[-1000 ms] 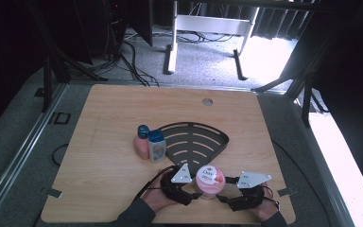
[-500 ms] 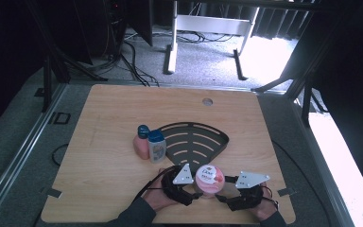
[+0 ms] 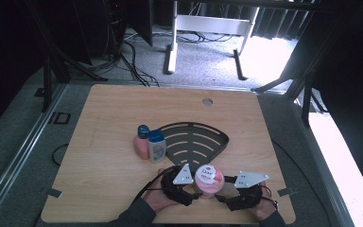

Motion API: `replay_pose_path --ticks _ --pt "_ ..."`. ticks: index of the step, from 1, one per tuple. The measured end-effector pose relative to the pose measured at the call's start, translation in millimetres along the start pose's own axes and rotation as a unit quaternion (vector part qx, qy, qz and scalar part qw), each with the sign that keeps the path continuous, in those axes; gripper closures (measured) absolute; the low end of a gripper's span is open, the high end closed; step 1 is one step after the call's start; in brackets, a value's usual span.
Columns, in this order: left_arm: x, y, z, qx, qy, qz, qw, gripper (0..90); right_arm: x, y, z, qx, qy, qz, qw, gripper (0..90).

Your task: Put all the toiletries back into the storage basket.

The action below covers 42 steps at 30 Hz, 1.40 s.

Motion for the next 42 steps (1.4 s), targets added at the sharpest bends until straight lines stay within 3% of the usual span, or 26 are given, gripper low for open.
replay_pose_path --ticks 12,27,42 --pt "-4.7 1.9 -6.3 -0.01 0.007 0.006 0.9999 26.0 -6.2 0.1 -1.7 -0.003 0.003 -0.007 1.0 27.4" --pt "-21.5 14.1 -16.3 -0.023 0.0 -0.002 0.9997 26.0 -27.6 -10.9 -8.8 0.003 -0.009 -0.022 0.9997 27.4" --pt "-31.5 25.0 -19.1 -0.033 -0.003 -0.009 0.9994 26.0 -40.0 -22.1 -10.7 0.002 -0.011 -0.021 0.9997 27.4"
Point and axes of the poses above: each handheld gripper's, and its own axes: z roughly forward along the jaws, x roughly out of its underside, y roughly to its left, the point moved 10 cm from there along z, roughly forward along the jaws, and after that the axes turned 2 degrees about -x, right-handed, at the moved point
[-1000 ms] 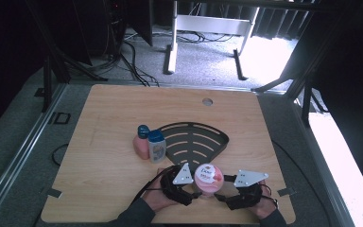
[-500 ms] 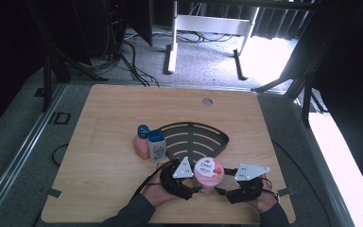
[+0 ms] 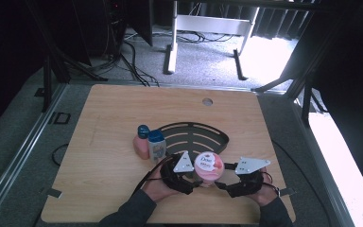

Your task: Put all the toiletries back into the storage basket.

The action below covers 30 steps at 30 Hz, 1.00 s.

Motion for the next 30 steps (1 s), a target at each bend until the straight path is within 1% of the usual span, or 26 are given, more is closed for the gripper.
replay_pose_path --ticks 5,11,17,19,24,25,30 --pt "-0.5 2.3 0.7 -0.002 0.004 0.0 1.0 25.9 -1.5 -2.6 0.5 -0.001 0.002 -0.001 1.0 27.3" --pt "-3.6 6.3 1.6 -0.005 0.002 -0.007 1.0 25.8 -4.7 -6.8 0.1 0.004 0.0 -0.002 1.0 27.2" --pt "-6.9 10.7 3.0 -0.013 0.003 -0.014 0.9998 25.8 -8.3 -12.3 0.7 0.01 0.0 -0.002 0.9999 27.2" --pt "-7.2 11.9 3.6 -0.017 0.006 -0.011 0.9998 25.8 -8.9 -13.5 0.9 0.013 0.002 -0.003 0.9999 27.2" --pt "-8.0 14.1 5.3 -0.023 0.009 -0.014 0.9996 25.8 -8.6 -16.8 2.7 0.011 0.003 -0.001 0.9999 27.2" --pt "-8.7 15.0 6.5 -0.024 0.007 -0.018 0.9995 25.8 -8.5 -17.9 3.2 0.012 0.003 0.0 0.9999 27.2" --pt "-11.2 18.0 8.6 -0.028 0.005 -0.022 0.9993 25.7 -9.3 -23.1 3.7 0.011 0.0 0.003 0.9999 27.3"
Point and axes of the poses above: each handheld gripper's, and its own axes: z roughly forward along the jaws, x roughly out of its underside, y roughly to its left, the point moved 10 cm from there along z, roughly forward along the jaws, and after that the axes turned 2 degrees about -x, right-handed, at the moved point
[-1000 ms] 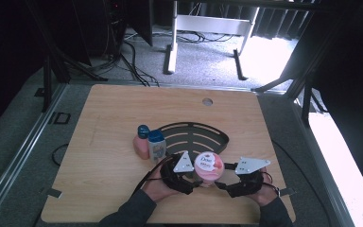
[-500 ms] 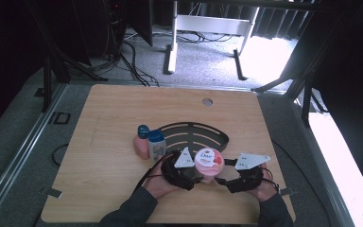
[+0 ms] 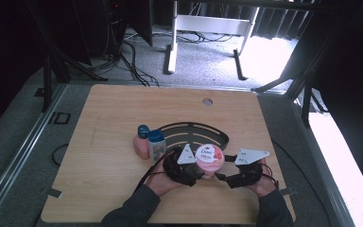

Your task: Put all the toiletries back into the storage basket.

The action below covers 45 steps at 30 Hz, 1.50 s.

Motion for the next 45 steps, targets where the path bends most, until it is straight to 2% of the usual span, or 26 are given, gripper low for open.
replay_pose_path --ticks 10,12,13,15,17,20,21,24,30,34,45 --pt "-6.8 5.0 2.9 -0.011 -0.003 -0.01 0.9999 25.7 -4.1 -9.2 -1.8 0.003 -0.004 0.001 1.0 27.3" --pt "-7.4 5.8 3.2 -0.012 -0.003 -0.007 0.9999 25.5 -4.8 -10.1 -1.9 0.003 -0.004 0.001 1.0 27.3" --pt "-6.9 6.5 5.4 -0.022 0.007 0.002 0.9997 25.5 -5.5 -11.1 -1.8 0.003 -0.004 -0.001 1.0 27.3" --pt "-5.9 6.5 8.1 -0.019 0.01 -0.002 0.9998 25.6 -8.7 -13.8 -3.9 -0.002 -0.015 0.005 0.9999 27.3" --pt "-4.4 8.7 13.2 -0.013 0.007 -0.012 0.9998 25.7 -8.6 -15.9 -4.2 -0.001 -0.008 0.006 1.0 27.3" --pt "-0.9 11.2 19.1 -0.013 0.011 -0.016 0.9997 25.7 -2.6 -20.8 2.1 0.007 0.018 0.001 0.9998 27.3" --pt "-0.3 11.4 19.6 -0.014 0.011 -0.017 0.9997 25.7 -1.7 -21.7 3.4 0.006 0.019 0.0 0.9998 27.4" --pt "-0.1 12.0 19.7 -0.015 0.011 -0.018 0.9997 25.7 -2.0 -21.9 4.0 0.005 0.017 0.0 0.9998 27.4" --pt "-5.7 14.4 12.9 -0.02 -0.005 -0.022 0.9995 25.8 -3.6 -23.0 6.1 0.002 0.021 -0.003 0.9998 27.3" --pt "-9.7 17.0 10.2 -0.022 -0.008 -0.023 0.9994 25.7 -8.1 -24.2 4.7 0.003 0.012 -0.001 0.9999 27.3" --pt "-17.6 22.0 11.8 -0.032 -0.015 -0.034 0.9988 25.7 -14.9 -32.1 2.0 0.009 0.008 -0.002 0.9999 27.3"
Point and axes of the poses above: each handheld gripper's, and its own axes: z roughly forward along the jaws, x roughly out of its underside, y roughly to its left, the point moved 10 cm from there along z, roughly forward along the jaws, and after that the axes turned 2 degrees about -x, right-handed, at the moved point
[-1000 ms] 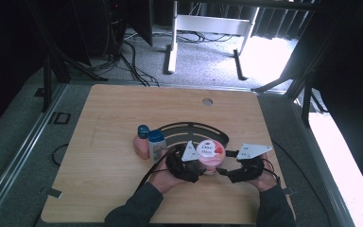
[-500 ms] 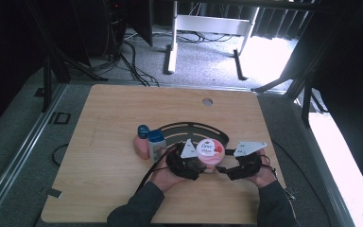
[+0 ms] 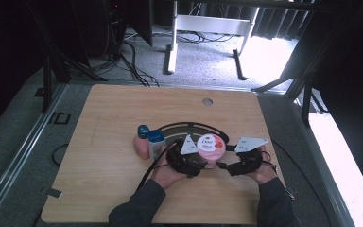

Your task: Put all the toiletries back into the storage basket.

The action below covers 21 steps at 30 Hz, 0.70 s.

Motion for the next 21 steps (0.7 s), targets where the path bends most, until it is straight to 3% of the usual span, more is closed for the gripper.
replay_pose_path --ticks 21 --pt "-12.7 11.2 8.3 -0.026 0.009 -0.003 0.9996 25.7 -6.6 -18.8 0.9 0.007 0.002 -0.002 1.0 28.0"
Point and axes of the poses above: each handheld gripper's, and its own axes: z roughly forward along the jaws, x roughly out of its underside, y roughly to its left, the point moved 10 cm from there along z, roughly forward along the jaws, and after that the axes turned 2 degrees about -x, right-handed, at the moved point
